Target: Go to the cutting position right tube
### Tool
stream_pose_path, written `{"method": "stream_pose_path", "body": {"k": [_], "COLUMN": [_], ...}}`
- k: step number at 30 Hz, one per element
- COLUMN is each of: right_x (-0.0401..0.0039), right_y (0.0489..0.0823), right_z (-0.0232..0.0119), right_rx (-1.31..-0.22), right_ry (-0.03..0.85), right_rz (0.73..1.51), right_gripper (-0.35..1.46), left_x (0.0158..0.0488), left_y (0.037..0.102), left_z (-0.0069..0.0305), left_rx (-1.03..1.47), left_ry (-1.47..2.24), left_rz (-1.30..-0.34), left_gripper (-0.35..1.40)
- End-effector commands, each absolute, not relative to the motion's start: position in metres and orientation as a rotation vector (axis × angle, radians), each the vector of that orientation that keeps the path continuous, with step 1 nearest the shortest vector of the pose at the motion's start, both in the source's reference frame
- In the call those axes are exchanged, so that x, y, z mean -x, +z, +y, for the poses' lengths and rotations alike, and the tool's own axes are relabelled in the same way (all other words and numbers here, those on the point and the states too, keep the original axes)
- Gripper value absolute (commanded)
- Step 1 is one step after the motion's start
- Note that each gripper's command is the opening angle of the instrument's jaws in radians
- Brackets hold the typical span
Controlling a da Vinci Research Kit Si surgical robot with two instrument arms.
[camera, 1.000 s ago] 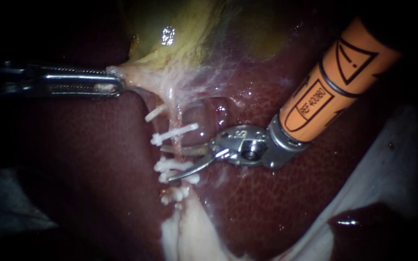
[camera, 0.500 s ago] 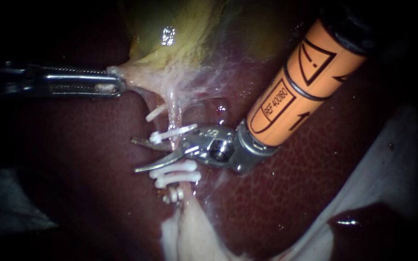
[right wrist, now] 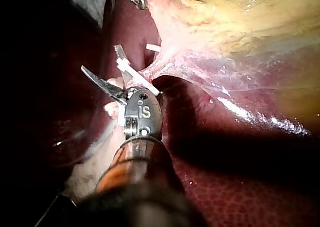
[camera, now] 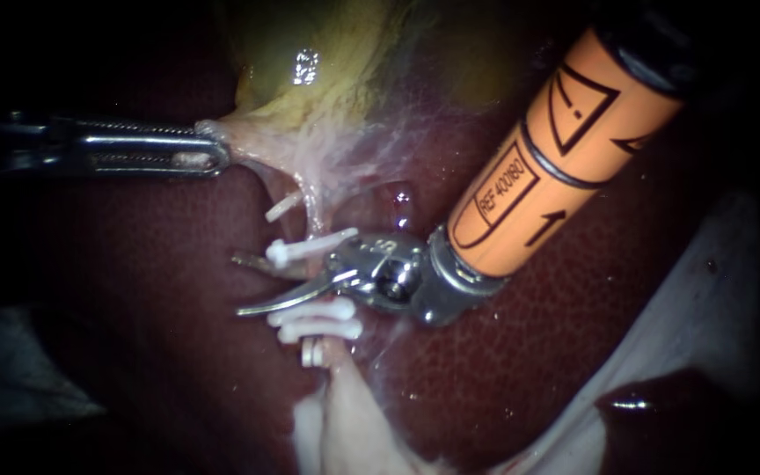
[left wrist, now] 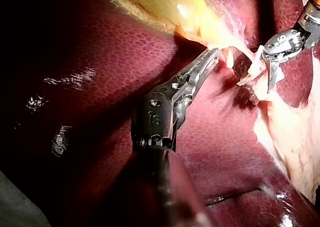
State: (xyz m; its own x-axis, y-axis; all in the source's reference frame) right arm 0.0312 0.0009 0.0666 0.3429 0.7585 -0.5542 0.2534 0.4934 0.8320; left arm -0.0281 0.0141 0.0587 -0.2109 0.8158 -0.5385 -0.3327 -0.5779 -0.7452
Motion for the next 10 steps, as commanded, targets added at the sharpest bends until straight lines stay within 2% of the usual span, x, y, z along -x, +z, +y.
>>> {"method": "stream_pose_path", "body": {"k": [1, 10], "right_x": [-0.0312, -0.0313], "right_y": [0.0663, 0.0663], "right_z": [0.0008, 0.0007], "right_rx": [-1.053, -1.07], "right_ry": [0.418, 0.403], "right_rz": [1.223, 1.22], "right_gripper": [1.32, 1.29], "left_x": [0.0281, 0.0281], "left_y": [0.0586, 0.0587], "left_z": [0.014, 0.0141], "left_rx": [1.256, 1.256], "left_ry": [1.879, 1.879], "left_rz": [-0.624, -0.624], "left_gripper": [-0.35, -0.35]}}
